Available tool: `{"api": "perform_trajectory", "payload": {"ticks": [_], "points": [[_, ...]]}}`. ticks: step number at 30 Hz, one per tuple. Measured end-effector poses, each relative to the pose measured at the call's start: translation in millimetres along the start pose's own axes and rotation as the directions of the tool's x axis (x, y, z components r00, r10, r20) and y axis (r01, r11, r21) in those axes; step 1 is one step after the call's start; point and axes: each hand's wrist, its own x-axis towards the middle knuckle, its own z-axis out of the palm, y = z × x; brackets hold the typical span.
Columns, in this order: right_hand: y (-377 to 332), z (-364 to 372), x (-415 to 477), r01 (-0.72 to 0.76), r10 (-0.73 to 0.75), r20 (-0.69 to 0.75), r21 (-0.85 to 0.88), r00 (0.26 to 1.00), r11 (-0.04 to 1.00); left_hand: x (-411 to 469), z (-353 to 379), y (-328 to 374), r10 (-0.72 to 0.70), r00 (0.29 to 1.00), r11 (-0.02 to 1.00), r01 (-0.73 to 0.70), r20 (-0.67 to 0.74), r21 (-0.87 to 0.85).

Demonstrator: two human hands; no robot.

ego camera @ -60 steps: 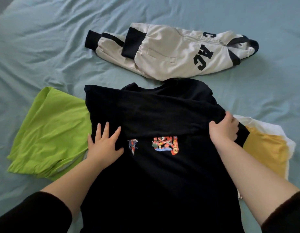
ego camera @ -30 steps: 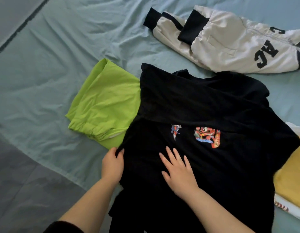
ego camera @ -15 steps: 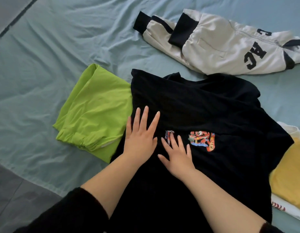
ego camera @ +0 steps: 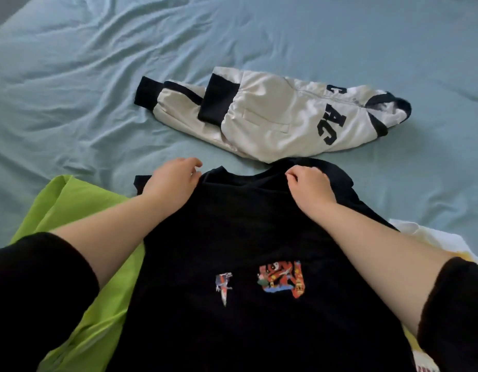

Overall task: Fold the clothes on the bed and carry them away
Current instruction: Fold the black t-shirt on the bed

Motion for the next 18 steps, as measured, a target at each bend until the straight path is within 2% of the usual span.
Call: {"api": "perform_trajectory", "payload": {"ticks": [3, 5, 7, 10, 12, 15, 18], "points": [[13.0, 2.5, 41.3, -0.163, 0.164, -0.052, 0.031, 0.985, 0.986, 31.0, 15.0, -7.4, -0.144, 0.974, 0.979, 0.165, 0.175, -0.116], [25.9, 14.0, 56.9, -0.261, 0.261, 0.01, 0.045, 0.965, 0.964, 38.7, 28.6, -15.4, -0.179, 0.963, 0.961, 0.215, 0.201, -0.174], [37.2, 26.9, 61.3, -0.263, 0.256, 0.117, 0.046, 0.96, 0.964, 42.5, 38.6, -20.1, -0.214, 0.963, 0.925, 0.254, 0.165, -0.281], [52.4, 37.3, 61.6, -0.22, 0.2, 0.136, 0.154, 0.97, 0.963, 45.5, 45.8, -18.0, -0.195, 0.969, 0.94, 0.228, 0.149, -0.256], [58.6, 31.7, 59.2, -0.195, 0.175, 0.102, 0.242, 0.979, 0.95, 45.2, 43.0, -14.3, -0.191, 0.976, 0.934, 0.214, 0.104, -0.285], [70.7, 12.2, 54.1, -0.165, 0.187, -0.039, 0.322, 0.982, 0.932, 45.9, 22.5, -10.5, -0.235, 0.971, 0.899, 0.204, -0.034, -0.388], [75.4, -6.7, 54.6, -0.191, 0.266, -0.093, 0.479, 0.959, 0.857, 58.9, -1.6, -5.5, -0.187, 0.975, 0.947, 0.146, -0.12, -0.287]]}}
